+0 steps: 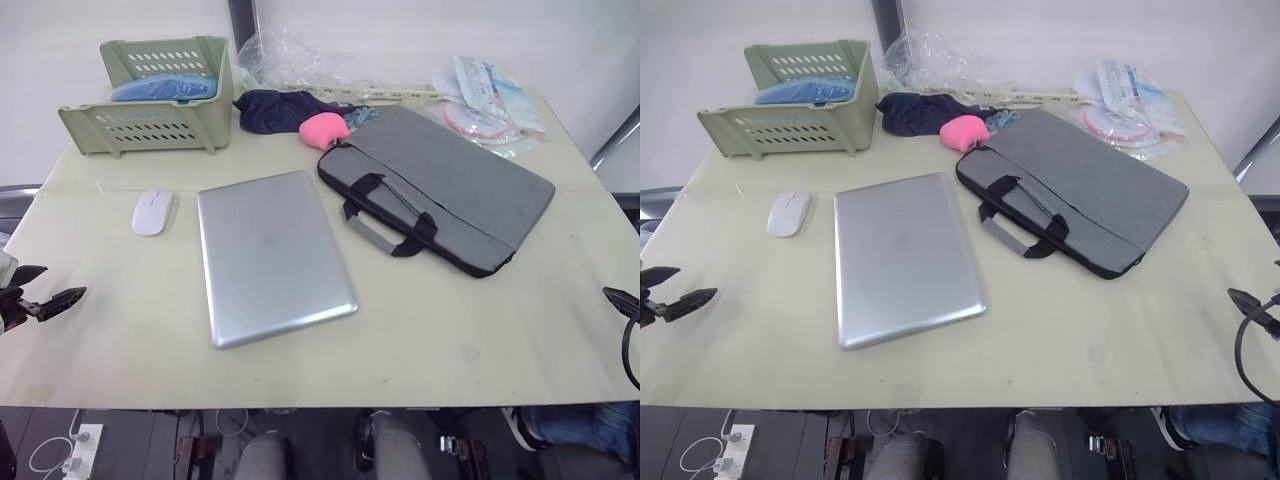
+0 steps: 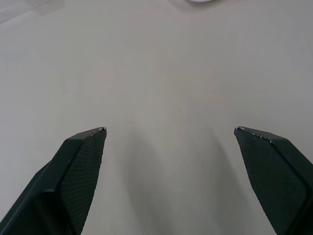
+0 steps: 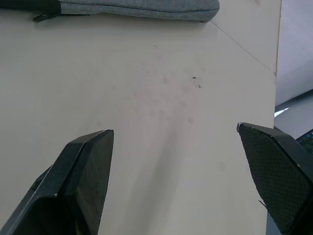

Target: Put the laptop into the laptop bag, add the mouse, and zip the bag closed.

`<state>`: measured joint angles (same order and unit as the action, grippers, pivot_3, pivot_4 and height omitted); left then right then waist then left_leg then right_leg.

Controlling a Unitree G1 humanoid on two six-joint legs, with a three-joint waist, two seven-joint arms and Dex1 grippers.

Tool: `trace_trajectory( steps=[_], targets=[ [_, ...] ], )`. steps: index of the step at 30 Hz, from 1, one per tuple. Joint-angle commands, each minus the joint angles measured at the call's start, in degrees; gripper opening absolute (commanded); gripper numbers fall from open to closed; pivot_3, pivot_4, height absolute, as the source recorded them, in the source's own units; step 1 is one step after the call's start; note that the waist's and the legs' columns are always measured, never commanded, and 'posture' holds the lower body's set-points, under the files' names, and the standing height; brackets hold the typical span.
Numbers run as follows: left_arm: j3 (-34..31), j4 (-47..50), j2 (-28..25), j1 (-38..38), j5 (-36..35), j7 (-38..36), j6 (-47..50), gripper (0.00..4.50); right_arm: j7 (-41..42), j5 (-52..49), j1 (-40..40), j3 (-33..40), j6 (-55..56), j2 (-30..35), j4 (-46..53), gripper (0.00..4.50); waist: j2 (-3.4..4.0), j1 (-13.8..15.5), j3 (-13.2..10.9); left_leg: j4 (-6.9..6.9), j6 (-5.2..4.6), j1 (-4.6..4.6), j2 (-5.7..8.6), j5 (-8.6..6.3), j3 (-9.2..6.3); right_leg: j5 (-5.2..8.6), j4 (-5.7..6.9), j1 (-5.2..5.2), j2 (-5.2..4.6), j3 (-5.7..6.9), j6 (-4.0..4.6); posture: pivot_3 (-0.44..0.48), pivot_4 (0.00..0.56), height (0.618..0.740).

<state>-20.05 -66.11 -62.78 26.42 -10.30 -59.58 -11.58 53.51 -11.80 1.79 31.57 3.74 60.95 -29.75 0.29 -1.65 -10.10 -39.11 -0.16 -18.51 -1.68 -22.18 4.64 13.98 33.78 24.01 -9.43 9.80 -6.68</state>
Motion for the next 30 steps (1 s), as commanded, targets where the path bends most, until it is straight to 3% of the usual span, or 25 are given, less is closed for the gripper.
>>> trace_trajectory(
  steps=[1,21,29,30],
  targets=[
    [-0.4,-0.3,-2.3,0.5,0.1,-0.2,-1.4,4.5,0.1,-0.4,0.1,1.2,0.9,1.9,0.0,4.41,0.0,0.0,0.0,0.0,0.0,0.0,0.0,0.0,0.0,0.0,0.0,0.0,0.0,0.0,0.0,0.0,0.15,0.74],
    [-1.6,0.7,-2.6,1.0,-1.6,-2.6,-1.2,4.5,0.2,0.1,1.7,0.2,1.2,2.4,-1.5,4.41,0.0,-0.1,0.0,0.0,0.0,0.01,0.0,0.0,0.01,0.0,0.0,0.0,0.0,-0.01,0.0,0.0,0.15,0.74],
    [-3.1,3.2,-3.7,1.6,-5.2,-9.2,8.9,4.5,2.6,-3.3,3.1,-0.7,-5.2,2.2,6.9,4.41,0.0,0.0,0.0,0.0,0.0,0.02,0.0,0.0,0.02,0.0,0.02,0.0,0.0,-0.03,0.0,0.0,0.15,0.74],
    [-3.1,3.8,-3.9,1.7,-5.6,-10.0,10.5,4.5,2.9,-4.3,3.9,-1.0,-7.0,1.9,8.6,3.91,0.0,0.0,0.0,0.0,0.0,0.02,0.0,0.0,0.02,0.0,0.02,0.0,0.0,-0.03,0.0,0.0,0.15,0.74]
  ],
)
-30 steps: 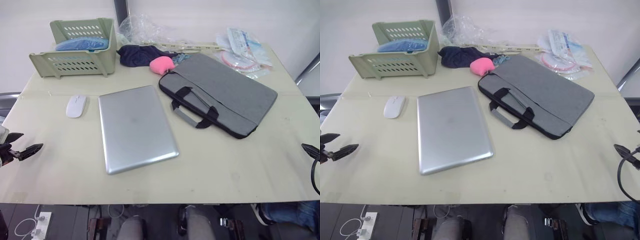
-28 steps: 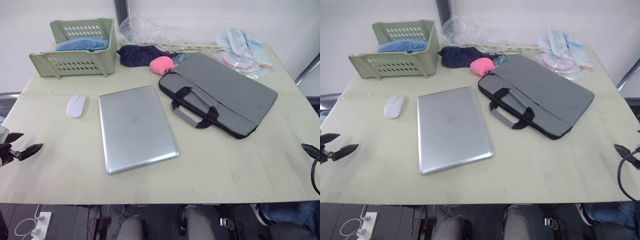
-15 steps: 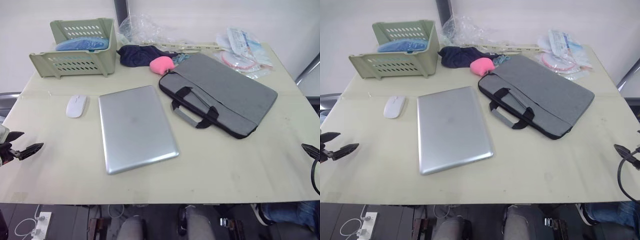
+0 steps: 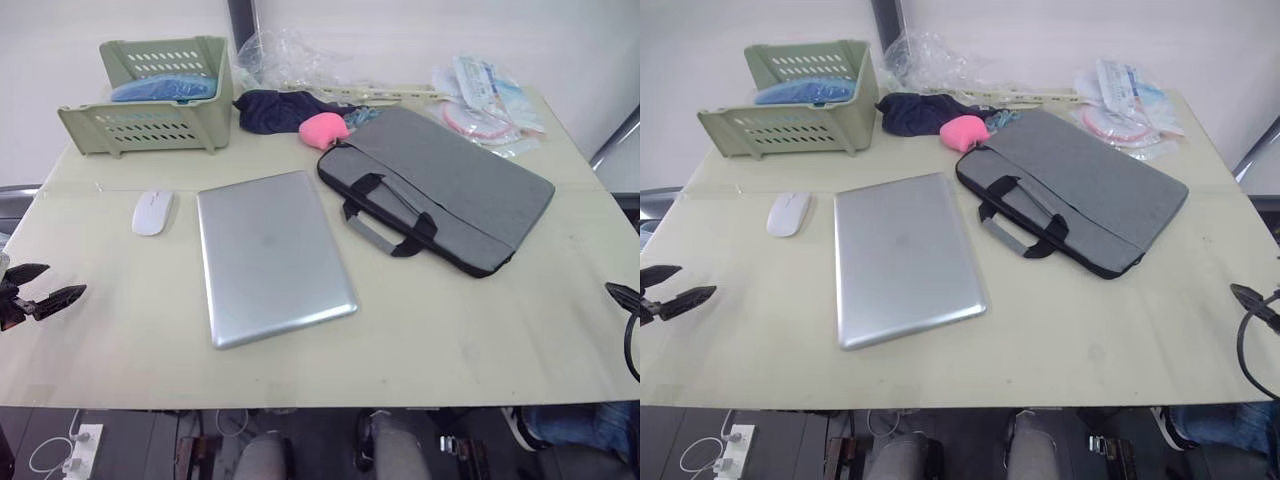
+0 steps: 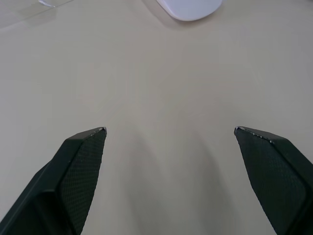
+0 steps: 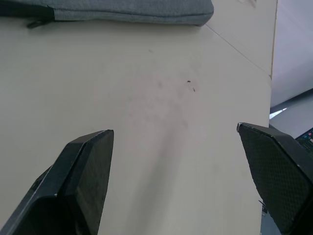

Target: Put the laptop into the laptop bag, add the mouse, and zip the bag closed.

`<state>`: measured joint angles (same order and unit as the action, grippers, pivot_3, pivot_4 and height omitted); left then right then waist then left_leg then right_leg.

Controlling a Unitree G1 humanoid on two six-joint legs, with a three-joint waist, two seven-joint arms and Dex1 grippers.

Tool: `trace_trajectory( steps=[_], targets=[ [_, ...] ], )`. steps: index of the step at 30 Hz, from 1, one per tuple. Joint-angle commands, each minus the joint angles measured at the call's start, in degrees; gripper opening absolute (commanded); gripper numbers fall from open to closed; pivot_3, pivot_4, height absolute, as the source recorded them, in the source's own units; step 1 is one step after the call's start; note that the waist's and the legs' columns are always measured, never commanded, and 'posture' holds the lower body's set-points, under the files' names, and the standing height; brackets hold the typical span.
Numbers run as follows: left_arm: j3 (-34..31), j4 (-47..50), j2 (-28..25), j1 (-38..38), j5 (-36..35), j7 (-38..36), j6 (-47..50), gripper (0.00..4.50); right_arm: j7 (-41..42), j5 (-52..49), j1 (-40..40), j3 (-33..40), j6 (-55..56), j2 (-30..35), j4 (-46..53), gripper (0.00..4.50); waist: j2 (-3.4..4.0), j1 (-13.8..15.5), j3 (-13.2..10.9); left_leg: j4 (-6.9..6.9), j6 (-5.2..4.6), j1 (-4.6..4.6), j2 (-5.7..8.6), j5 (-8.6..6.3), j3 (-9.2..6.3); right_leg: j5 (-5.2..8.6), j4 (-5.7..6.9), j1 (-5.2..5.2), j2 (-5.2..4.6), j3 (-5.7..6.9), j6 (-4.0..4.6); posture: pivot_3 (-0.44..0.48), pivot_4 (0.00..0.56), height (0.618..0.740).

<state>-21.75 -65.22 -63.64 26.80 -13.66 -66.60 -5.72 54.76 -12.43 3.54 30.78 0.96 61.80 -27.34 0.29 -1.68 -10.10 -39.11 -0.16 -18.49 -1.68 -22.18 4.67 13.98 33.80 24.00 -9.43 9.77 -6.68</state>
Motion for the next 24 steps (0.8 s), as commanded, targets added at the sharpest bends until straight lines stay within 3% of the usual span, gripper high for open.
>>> trace_trajectory(
  steps=[1,5,6,8,10,18,24],
  targets=[
    [-1.3,3.7,-3.3,1.5,-2.5,-3.9,6.1,4.5,1.9,-3.9,3.1,-1.1,-5.2,1.1,7.8,3.6,0.0,0.0,0.0,0.0,0.0,-0.01,0.0,0.0,0.0,0.0,0.0,0.0,0.0,0.0,0.0,0.0,0.15,0.74],
    [-1.3,8.2,-3.8,2.3,-4.2,-6.7,14.7,4.5,1.9,-4.2,7.4,-5.1,-8.1,0.5,13.0,1.75,0.0,0.0,0.0,-0.02,0.0,0.03,-0.01,0.0,0.02,0.0,0.06,0.01,0.02,-0.06,0.0,0.0,0.15,0.74],
    [-1.4,9.6,-4.1,2.8,-5.0,-7.2,17.8,4.5,1.9,-4.5,8.4,-6.1,-9.0,0.2,14.3,1.65,0.0,0.0,0.0,-0.02,0.0,0.03,-0.01,0.0,0.01,0.0,0.05,0.01,0.03,-0.06,0.0,0.0,0.15,0.74],
    [-1.7,12.3,-4.5,3.4,-6.3,-7.8,23.3,4.5,1.9,-4.8,9.9,-7.8,-10.3,-0.3,16.5,0.64,0.0,0.0,0.0,-0.02,0.0,0.0,0.0,0.0,0.02,0.0,0.03,0.01,0.03,-0.06,0.0,0.0,0.15,0.74],
    [-1.8,15.0,-5.0,4.0,-7.8,-8.5,29.2,4.5,1.7,-5.0,11.4,-9.4,-11.2,-1.1,18.2,0.13,-0.01,0.2,0.0,-0.03,0.0,-0.02,0.0,0.0,0.01,0.0,0.02,0.02,0.03,-0.04,0.0,0.0,0.15,0.74],
    [3.6,26.5,-6.4,1.1,-10.2,-14.5,47.9,4.5,1.5,-4.0,19.6,-20.2,-14.7,-5.9,24.9,0.13,-0.08,0.1,0.0,-0.07,0.0,-0.05,0.0,0.0,0.01,0.0,0.04,0.05,0.05,-0.07,0.0,0.0,0.15,0.74],
    [10.2,27.7,-5.5,6.4,-10.5,-14.8,59.8,4.5,0.7,-1.5,26.9,-28.2,-17.4,-11.1,27.4,0.13,-0.12,0.1,-0.1,-0.1,0.0,-0.26,-0.02,0.0,0.2,0.0,0.2,0.45,0.12,-0.33,0.0,0.0,0.15,0.74]
  ],
)
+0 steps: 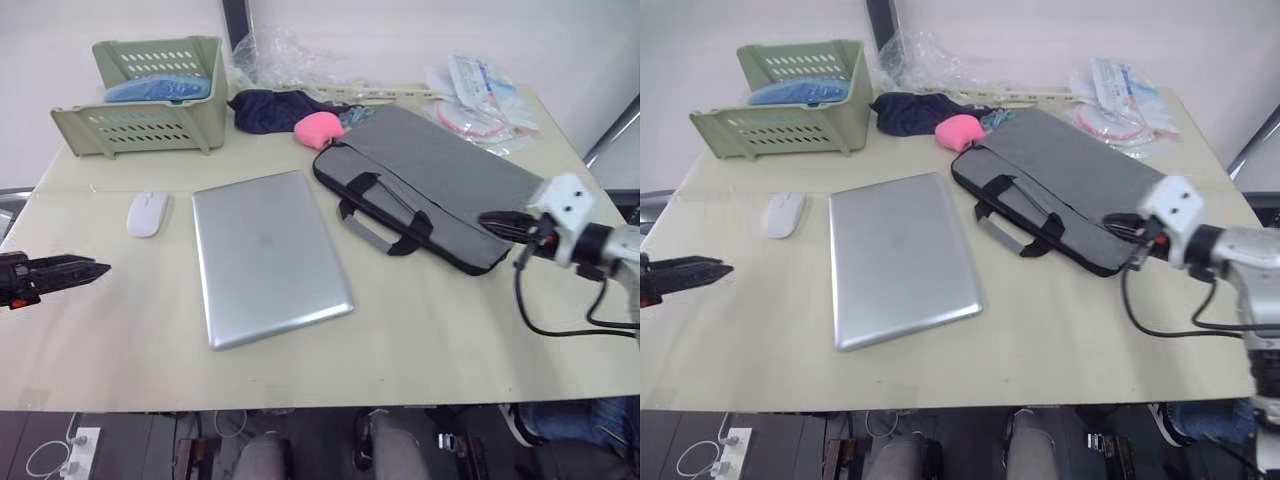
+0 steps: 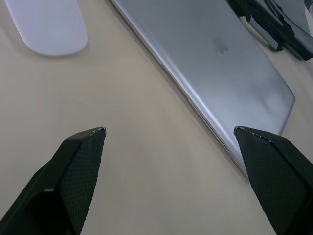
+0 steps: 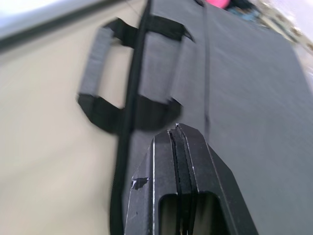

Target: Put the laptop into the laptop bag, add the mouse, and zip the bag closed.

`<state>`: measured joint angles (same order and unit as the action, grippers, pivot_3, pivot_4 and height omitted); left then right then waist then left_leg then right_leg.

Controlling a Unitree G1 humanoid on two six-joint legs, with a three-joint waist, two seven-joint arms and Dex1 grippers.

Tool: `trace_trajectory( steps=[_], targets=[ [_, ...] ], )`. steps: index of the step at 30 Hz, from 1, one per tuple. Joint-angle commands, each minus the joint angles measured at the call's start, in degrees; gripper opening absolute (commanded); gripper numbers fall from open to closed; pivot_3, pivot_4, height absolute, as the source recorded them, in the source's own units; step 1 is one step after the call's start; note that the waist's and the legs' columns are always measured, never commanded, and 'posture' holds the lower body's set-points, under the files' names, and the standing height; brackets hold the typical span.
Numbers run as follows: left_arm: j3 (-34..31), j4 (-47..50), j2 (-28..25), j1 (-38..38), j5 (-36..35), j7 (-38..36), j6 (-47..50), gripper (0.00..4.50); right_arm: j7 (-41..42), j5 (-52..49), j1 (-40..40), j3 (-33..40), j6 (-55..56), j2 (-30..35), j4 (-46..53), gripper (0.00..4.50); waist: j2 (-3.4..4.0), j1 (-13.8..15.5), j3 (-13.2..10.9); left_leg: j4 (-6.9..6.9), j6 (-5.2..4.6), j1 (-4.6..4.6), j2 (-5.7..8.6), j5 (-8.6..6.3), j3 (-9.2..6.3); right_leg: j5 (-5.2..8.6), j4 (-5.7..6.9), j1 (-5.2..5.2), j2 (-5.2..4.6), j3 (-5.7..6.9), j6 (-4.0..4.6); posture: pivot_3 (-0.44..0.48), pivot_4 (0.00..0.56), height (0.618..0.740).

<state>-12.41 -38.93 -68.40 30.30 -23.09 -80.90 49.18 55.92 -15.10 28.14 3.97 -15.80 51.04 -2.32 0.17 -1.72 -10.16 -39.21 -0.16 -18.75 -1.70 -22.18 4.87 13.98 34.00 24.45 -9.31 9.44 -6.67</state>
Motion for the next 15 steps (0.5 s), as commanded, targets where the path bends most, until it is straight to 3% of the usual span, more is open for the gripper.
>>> trace_trajectory(
  steps=[1,9,15],
  targets=[
    [2.5,1.4,-0.5,4.1,-0.7,-0.1,7.5,4.5,-0.4,1.7,2.8,-2.3,-1.0,-0.7,2.6,0.13,-0.01,0.2,0.0,-0.09,0.0,-0.25,0.01,0.0,0.02,0.0,0.05,0.24,0.0,-0.02,0.0,0.0,0.15,0.74],
    [6.9,-3.5,6.2,12.2,-1.3,2.3,19.4,4.5,-1.8,8.4,10.4,-12.4,-3.0,-7.3,-0.9,0.13,-0.08,0.0,0.0,-0.2,0.0,-0.45,0.05,0.0,0.02,-0.03,0.02,0.35,0.0,0.03,-0.05,0.0,0.15,0.74],
    [10.7,-8.0,10.3,17.1,0.6,3.3,20.7,4.5,-3.0,14.1,17.0,-18.2,-2.1,-12.7,-7.5,0.13,-0.12,-0.4,0.0,-0.34,0.0,-0.47,0.03,0.0,0.02,-0.03,0.16,0.4,0.01,-0.01,-0.05,0.0,0.15,0.74]
  ],
)
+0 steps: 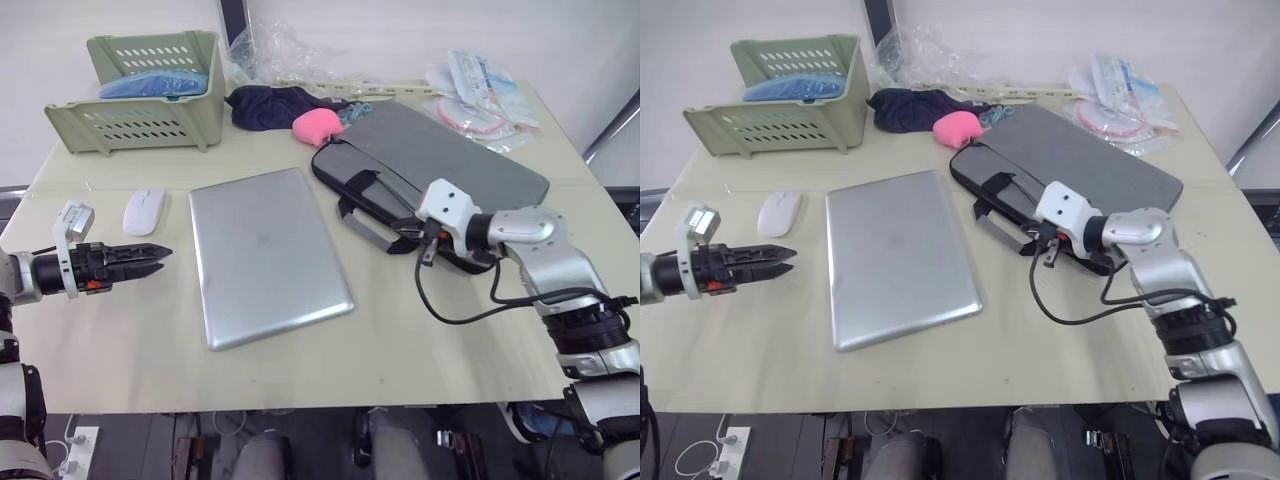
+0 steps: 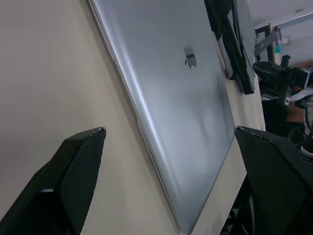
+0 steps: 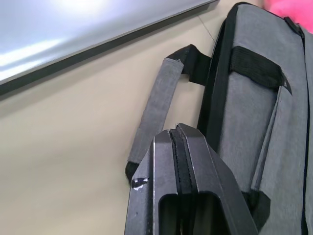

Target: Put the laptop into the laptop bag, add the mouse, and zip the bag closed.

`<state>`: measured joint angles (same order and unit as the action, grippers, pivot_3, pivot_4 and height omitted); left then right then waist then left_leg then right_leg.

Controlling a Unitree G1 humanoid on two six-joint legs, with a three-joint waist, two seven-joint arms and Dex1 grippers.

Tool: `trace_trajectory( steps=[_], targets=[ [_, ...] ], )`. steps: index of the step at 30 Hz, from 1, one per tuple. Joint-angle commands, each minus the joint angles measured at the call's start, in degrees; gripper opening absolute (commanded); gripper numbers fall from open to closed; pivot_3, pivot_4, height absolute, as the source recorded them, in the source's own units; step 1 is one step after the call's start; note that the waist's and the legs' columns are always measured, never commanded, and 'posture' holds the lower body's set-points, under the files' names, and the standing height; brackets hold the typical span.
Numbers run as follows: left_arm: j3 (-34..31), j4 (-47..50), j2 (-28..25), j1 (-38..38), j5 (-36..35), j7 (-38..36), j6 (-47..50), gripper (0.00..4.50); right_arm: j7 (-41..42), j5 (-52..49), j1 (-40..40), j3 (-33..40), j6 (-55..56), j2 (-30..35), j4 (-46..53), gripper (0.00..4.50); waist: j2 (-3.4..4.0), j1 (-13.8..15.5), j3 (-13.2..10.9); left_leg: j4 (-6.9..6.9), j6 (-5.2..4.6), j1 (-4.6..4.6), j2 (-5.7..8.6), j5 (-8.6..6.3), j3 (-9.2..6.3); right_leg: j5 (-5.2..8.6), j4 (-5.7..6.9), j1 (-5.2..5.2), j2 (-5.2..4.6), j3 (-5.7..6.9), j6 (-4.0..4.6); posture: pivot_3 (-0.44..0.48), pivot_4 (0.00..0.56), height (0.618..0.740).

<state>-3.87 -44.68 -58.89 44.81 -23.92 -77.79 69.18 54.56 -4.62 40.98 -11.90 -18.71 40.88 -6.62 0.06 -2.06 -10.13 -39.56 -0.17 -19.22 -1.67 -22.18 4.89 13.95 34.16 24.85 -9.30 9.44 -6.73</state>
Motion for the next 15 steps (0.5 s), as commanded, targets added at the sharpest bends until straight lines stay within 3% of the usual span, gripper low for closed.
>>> trace_trajectory(
  steps=[1,4,15],
  targets=[
    [3.2,-2.7,1.2,2.9,1.8,0.0,0.7,4.5,-1.6,4.0,4.9,-2.9,0.7,-3.4,-4.1,0.13,-0.01,-0.1,0.0,0.0,0.0,0.0,0.0,0.0,0.01,0.0,0.0,0.0,0.0,-0.01,0.0,0.0,0.15,0.74],
    [7.6,-4.2,1.7,4.1,4.0,-1.4,0.7,4.5,-1.8,5.0,7.1,-4.2,0.4,-6.3,-6.7,0.13,-0.02,-0.1,0.0,0.0,0.0,0.0,0.0,0.0,0.01,0.0,-0.01,0.0,0.0,0.0,0.0,0.0,0.15,0.74],
    [7.9,-13.0,7.6,11.1,5.2,-1.3,2.4,4.5,-4.2,10.1,12.1,-7.5,5.3,-14.9,-20.5,0.13,-0.05,0.0,0.0,-0.16,0.0,-0.03,0.01,0.0,-0.03,0.0,0.07,-0.05,-0.01,0.0,-0.01,0.0,0.15,0.74]
  ],
)
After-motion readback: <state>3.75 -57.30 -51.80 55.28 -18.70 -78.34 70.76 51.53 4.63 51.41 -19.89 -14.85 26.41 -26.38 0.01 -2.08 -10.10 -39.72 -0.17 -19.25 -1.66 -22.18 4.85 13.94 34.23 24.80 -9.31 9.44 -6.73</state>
